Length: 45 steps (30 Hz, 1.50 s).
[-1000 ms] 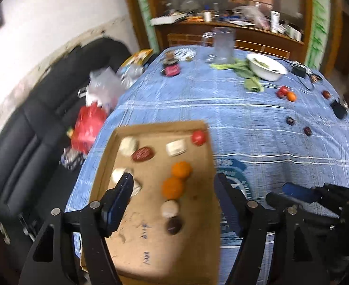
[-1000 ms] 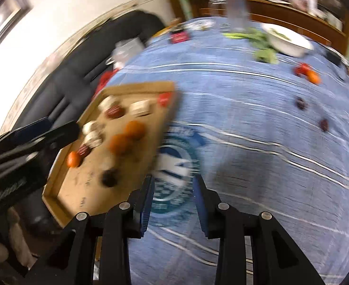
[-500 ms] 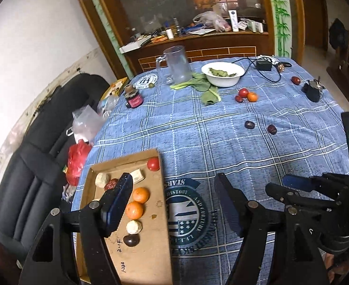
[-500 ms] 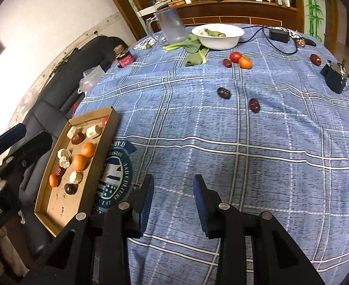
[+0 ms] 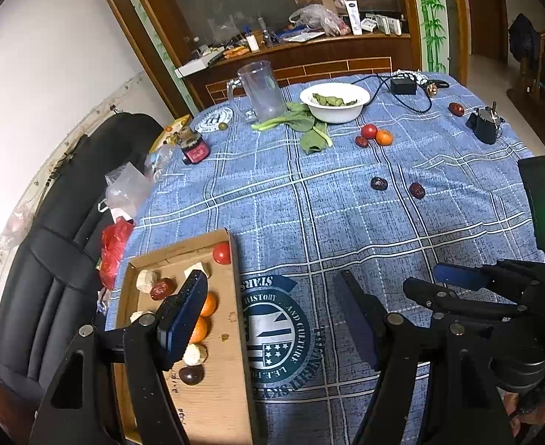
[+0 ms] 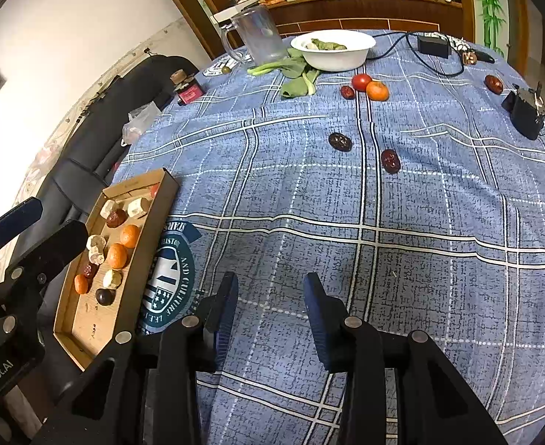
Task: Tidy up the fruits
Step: 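Move both open tools back toward the last two dates on the table, then grasp a dark date with the left tool while the right tool grasps another date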
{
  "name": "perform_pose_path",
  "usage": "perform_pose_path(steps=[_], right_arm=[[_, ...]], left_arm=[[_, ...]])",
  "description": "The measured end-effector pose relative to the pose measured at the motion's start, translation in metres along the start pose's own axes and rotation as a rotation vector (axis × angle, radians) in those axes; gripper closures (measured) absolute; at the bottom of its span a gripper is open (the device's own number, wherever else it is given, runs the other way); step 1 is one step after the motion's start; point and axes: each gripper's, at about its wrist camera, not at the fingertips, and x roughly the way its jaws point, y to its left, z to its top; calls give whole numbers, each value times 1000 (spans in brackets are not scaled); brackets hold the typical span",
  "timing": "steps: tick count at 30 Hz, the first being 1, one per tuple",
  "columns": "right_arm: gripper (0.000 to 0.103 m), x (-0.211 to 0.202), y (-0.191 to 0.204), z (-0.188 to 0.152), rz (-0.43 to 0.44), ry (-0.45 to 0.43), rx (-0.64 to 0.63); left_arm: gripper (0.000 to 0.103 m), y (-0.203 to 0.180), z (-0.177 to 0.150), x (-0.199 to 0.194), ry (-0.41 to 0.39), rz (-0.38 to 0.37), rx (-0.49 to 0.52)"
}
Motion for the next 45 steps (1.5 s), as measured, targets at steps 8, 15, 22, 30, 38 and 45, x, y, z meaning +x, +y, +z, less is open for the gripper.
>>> perform_pose_path(steps=[8, 15, 22, 30, 38, 45], right_arm=[[63, 16, -30, -1, -24, 46, 67], [63, 28, -82, 25, -84, 55, 172], [64, 48, -96, 73, -164, 0, 108], [65, 81, -86, 93, -245, -30, -31], [83, 69, -100, 84, -201, -31, 7], [83, 54, -110, 77, -192, -39, 48]], left_arm=[[33, -1, -6, 39, 109, -87, -56], [33, 0, 1, 84, 172, -183, -134], [33, -9, 39, 128, 157, -327, -209], [41, -36, 84, 176, 146, -424, -218], [46, -75, 97, 203, 161, -480, -142], [50, -106, 97, 215, 163, -500, -61]])
